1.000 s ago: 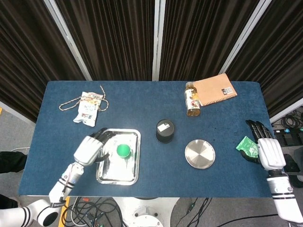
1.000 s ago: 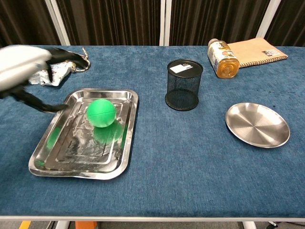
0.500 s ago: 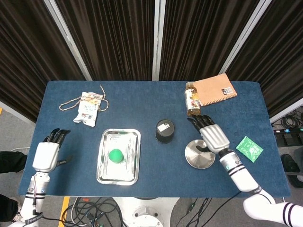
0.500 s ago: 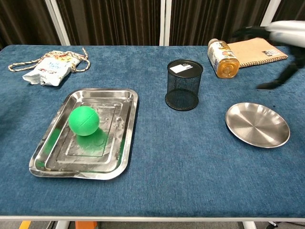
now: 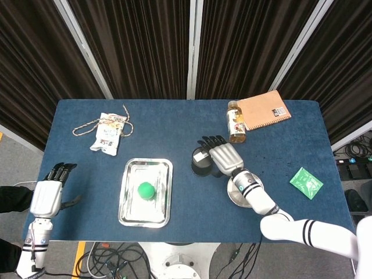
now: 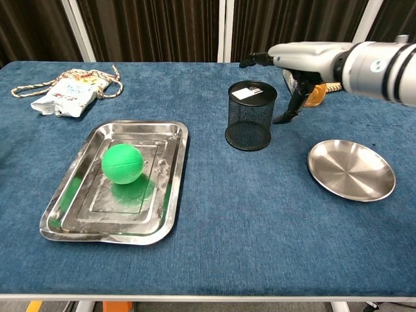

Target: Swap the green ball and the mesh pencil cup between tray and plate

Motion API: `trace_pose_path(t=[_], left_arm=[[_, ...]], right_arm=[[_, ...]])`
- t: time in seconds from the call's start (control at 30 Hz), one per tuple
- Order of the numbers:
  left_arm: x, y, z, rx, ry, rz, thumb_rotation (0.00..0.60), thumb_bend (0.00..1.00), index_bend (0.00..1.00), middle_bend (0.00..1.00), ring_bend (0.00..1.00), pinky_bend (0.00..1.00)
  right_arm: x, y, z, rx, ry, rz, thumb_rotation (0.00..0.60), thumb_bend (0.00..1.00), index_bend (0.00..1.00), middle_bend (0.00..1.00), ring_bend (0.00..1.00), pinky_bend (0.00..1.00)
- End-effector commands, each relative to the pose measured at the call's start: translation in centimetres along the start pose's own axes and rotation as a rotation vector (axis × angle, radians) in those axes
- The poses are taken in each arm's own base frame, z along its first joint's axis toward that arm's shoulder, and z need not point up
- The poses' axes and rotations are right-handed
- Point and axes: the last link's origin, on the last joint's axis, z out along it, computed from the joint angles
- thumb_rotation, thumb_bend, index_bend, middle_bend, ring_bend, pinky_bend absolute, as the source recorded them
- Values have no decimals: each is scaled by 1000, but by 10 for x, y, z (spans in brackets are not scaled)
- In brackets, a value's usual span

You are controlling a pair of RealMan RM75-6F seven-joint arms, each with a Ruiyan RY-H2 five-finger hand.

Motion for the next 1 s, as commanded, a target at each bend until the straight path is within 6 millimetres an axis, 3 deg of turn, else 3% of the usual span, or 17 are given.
trace_pose_path(t=[0.03,0.27,0.47,0.63,0.77,0.87,1.0], left_arm=[[0,-1,-2,2,-5,-4,600,89,171,177,125,347],[-4,-4,-11,16,-26,-16,600,89,171,177,125,347],[-5,-6,-13,18,-33,-21,600,89,171,177,125,347],[-4,-8,-19,17,-38,-10,600,89,171,177,125,347],[-5,-7,-23,19,-46,-16,600,89,171,177,125,346],[-5,-6,-24,18,-46,-19,600,89,171,177,125,346],[-6,-3,-25,7,-51,-25,600,89,171,177,125,346]], right_arm=[[-5,-11,11,7,-42,-14,600,148,0,5,0,77],[-11,-15,15,-2,-55,-31,600,170,21,130,55,239],[-10,-18,18,3,3,-20,600,209,210,276,231,406],[-3,-15,9,18,50,-7,600,219,272,323,274,435],[7,-6,-21,25,107,-2,600,219,273,327,274,435],[8,8,-56,5,134,-5,600,219,277,334,274,434],[-10,32,-107,-63,134,4,600,219,279,350,274,427]])
